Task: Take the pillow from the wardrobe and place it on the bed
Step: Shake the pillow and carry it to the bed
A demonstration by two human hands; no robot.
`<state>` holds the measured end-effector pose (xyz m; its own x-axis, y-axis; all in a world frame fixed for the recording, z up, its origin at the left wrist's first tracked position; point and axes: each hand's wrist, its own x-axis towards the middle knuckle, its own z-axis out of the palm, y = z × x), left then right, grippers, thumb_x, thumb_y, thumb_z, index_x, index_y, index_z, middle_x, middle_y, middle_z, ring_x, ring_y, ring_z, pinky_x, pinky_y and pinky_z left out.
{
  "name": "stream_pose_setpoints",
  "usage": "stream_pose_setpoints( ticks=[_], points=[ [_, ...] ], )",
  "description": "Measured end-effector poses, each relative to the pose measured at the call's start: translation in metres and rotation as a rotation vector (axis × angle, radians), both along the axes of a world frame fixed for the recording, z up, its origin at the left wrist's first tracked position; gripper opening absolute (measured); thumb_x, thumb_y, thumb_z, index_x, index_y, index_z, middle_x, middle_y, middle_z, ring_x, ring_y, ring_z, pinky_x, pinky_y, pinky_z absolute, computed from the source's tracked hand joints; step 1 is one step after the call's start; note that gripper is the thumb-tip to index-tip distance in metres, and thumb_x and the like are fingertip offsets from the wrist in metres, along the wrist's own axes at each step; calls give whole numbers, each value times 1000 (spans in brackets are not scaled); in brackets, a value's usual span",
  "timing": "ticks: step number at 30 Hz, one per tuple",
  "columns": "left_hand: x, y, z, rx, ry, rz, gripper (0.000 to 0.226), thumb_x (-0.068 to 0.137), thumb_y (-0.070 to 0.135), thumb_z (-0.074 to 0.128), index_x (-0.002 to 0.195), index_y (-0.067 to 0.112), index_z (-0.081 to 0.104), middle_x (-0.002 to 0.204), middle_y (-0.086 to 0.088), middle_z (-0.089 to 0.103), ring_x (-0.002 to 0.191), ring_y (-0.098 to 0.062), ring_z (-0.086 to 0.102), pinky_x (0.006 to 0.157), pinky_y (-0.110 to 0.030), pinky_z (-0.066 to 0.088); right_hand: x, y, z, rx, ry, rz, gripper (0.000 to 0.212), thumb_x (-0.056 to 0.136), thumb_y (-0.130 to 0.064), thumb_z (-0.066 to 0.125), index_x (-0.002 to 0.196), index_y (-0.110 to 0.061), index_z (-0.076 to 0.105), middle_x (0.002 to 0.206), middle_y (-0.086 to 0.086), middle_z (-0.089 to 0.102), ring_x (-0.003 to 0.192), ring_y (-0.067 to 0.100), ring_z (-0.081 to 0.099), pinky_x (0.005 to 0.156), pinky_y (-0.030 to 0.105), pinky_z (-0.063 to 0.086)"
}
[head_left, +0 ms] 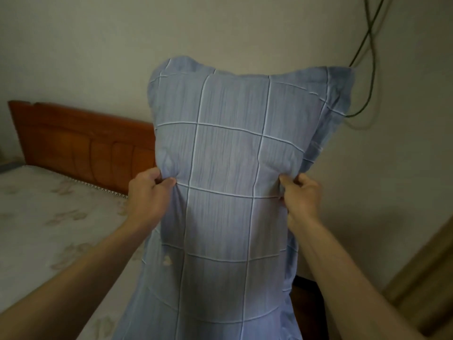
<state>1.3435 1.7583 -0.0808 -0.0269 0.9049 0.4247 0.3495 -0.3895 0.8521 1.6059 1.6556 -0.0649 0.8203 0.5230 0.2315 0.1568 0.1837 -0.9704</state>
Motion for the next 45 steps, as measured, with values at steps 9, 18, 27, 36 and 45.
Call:
stream_pose_setpoints(
  ticks=[9,18,27,36,45],
  points=[
    [41,73,-4,-13,-8,154,24,87,19,66,72,1,61,73,-22,63,77,-44,63,68,-56,55,52,131,-19,77,-63,152,36,87,-17,72,56,-18,52,50,-14,53,44,-1,44,45,15,41],
    [73,126,-9,-74,-1,404,17,90,17,62,84,3,70,84,-20,68,85,-36,64,83,-54,54,83,263,-23,67,-60,416,32,87,-11,69,58,-19,57,57,-5,58,46,-2,48,47,14,43],
    [52,175,-34,-152,-32,564,26,90,16,62,81,-9,67,83,-30,66,84,-45,63,79,-59,52,49,364,-43,42,-120,559,43,88,-14,71,51,-22,49,70,3,60,60,13,50,62,22,42],
    [-3,263,-83,-183,-79,676,27,90,17,62,78,-8,63,78,-27,62,77,-44,60,75,-59,52,-13,474,-84,-69,-117,661,33,87,-10,69,60,-5,52,57,1,55,51,7,49,52,20,43],
    [-35,312,-140,-322,-21,793,22,90,16,60,83,-4,64,83,-20,65,79,-37,62,77,-56,52,-66,545,-148,-248,-93,735,35,89,-13,70,58,-14,55,58,3,58,56,14,53,59,29,44]
  ],
)
